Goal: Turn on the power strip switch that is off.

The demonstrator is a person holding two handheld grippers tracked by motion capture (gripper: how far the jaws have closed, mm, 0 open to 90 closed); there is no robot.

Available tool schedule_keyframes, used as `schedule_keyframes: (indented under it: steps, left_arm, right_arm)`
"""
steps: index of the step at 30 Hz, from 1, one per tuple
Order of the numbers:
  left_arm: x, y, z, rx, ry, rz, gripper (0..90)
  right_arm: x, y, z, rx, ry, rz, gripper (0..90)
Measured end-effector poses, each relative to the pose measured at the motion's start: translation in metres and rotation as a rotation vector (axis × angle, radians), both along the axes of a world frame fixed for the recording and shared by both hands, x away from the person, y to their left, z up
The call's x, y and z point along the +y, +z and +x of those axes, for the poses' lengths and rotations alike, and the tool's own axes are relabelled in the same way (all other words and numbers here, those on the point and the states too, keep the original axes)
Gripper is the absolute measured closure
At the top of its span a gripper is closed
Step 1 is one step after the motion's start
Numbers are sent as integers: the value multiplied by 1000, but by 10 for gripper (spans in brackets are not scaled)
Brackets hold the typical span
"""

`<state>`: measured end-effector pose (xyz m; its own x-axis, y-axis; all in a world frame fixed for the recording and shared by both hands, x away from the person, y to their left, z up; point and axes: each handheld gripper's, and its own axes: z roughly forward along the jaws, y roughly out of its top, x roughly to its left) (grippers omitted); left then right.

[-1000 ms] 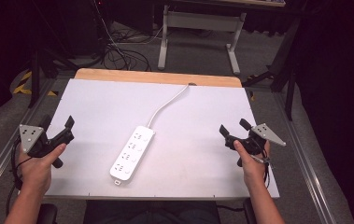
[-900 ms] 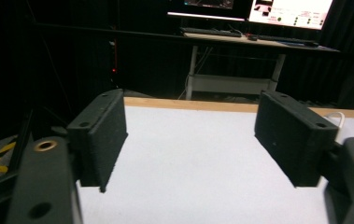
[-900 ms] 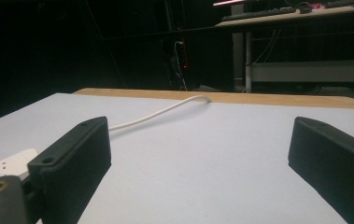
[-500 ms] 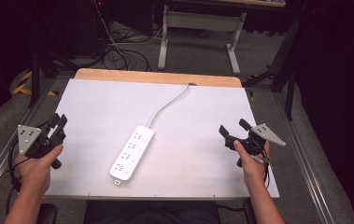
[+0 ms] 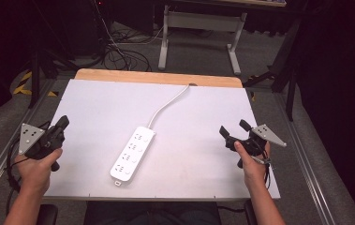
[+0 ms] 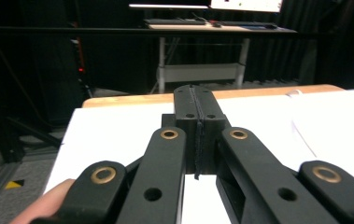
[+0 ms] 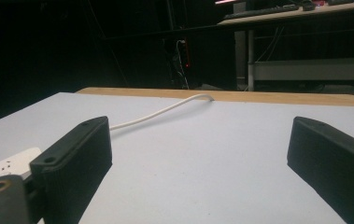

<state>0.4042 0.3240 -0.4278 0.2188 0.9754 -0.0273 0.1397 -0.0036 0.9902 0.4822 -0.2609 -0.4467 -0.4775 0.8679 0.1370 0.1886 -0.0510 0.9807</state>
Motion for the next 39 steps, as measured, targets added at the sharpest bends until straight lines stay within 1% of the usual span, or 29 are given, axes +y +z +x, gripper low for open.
schedule_keyframes:
  steps: [2, 5, 9, 10, 11, 14, 16, 25, 29, 33, 35, 39]
  left_arm:
    - [-1, 1, 0, 12, -15, 4, 900]
    - [-3, 2, 0, 16, -45, -1, 900]
    - [-6, 4, 0, 33, -91, 13, 900]
    - [-8, 5, 0, 41, -113, 27, 900]
    - [-8, 5, 0, 41, -113, 27, 900]
    - [-11, 6, 0, 51, -138, 49, 900]
    - [-13, 5, 0, 55, -156, 49, 900]
    - [-23, 6, 2, 68, -226, 90, 900]
    - [-30, 5, 4, 79, -252, 101, 900]
    - [-37, 5, 6, 89, -285, 123, 900]
    - [-39, 5, 7, 94, -296, 132, 900]
    - [-43, 4, 8, 100, -309, 138, 900]
  right_arm:
    - [0, 0, 0, 2, -1, 2, 71]
    - [0, 0, 0, 3, -1, 2, 71]
    - [0, 0, -1, 3, -1, 1, 73]
    - [0, 0, -1, 3, 0, 1, 74]
    - [0, 0, -1, 3, 0, 1, 74]
    - [0, 0, -1, 4, 0, 1, 74]
    - [0, 0, -1, 5, -1, -1, 75]
    - [0, 0, -1, 9, -1, -6, 80]
    - [0, -1, -1, 10, -1, -12, 86]
    - [0, -1, -2, 16, -2, -14, 93]
    - [0, -1, -2, 15, -2, -16, 93]
    - [-1, -2, -2, 16, -8, -23, 97]
